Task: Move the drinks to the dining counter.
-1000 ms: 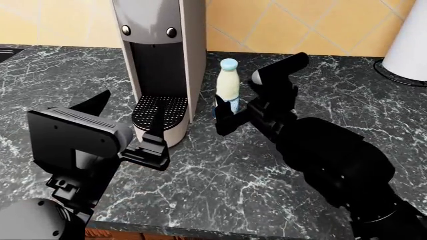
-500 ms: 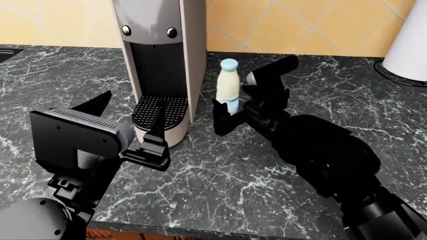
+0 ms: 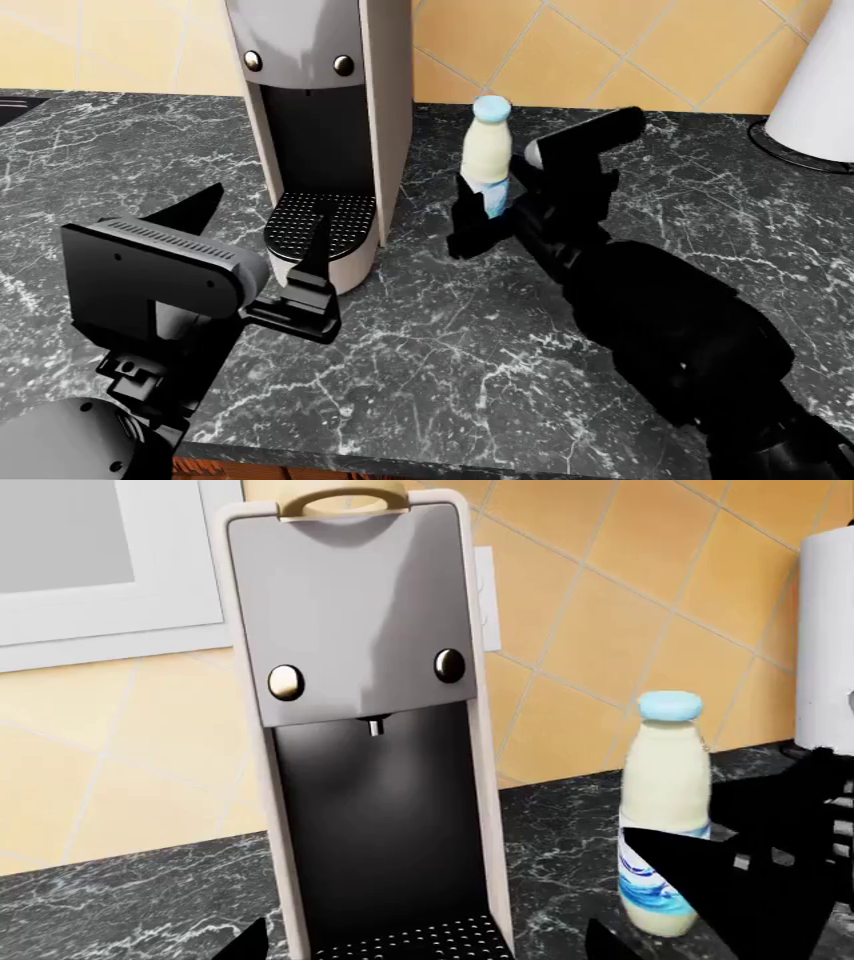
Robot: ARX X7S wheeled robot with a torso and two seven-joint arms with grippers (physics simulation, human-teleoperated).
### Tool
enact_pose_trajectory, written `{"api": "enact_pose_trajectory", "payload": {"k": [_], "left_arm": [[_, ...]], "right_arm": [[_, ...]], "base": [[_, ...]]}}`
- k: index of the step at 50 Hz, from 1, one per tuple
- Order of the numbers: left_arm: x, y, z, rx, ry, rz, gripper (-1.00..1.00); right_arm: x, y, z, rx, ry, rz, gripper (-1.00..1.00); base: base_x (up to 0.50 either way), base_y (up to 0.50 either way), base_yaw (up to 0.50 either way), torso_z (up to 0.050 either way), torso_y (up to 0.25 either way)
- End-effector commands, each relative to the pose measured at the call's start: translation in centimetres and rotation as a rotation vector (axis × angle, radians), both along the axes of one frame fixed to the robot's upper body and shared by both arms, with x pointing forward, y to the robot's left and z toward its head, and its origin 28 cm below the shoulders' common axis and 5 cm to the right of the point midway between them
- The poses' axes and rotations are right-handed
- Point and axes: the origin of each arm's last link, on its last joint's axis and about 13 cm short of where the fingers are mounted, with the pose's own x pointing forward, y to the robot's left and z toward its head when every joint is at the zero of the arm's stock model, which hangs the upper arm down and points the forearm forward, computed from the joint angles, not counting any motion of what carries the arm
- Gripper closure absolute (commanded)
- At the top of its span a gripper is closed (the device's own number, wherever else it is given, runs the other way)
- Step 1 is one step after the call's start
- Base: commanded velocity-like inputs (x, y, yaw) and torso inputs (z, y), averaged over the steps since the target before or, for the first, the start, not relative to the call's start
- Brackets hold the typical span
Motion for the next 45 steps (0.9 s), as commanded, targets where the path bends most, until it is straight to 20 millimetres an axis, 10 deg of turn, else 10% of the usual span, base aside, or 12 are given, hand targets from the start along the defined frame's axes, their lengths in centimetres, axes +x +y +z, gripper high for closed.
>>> {"api": "enact_pose_trajectory", "payload": {"k": [1,14,45], "left_arm": [[-0.1,-0.2,0.2,0.007,-0.001,0.000,-1.00],[-0.1,-0.3,0.4,0.008,-0.005,-0.004,-1.00],[-0.1,-0.3,0.4,0.010,-0.005,-0.004,-1.00]], "right_arm": [[-3.3,-1.1,2.8,-0.012,-0.284,-0.155,1.00],[-6.5,-0.9,3.3,-0.020,-0.305,-0.144,1.00],[-6.5,-0.8,2.5,0.014,-0.293,-0.139,1.00]], "base": [[0.00,0.00,0.00,0.000,0.000],[-0.15,0.04,0.00,0.000,0.001],[-0.51,0.08,0.00,0.000,0.000]]}}
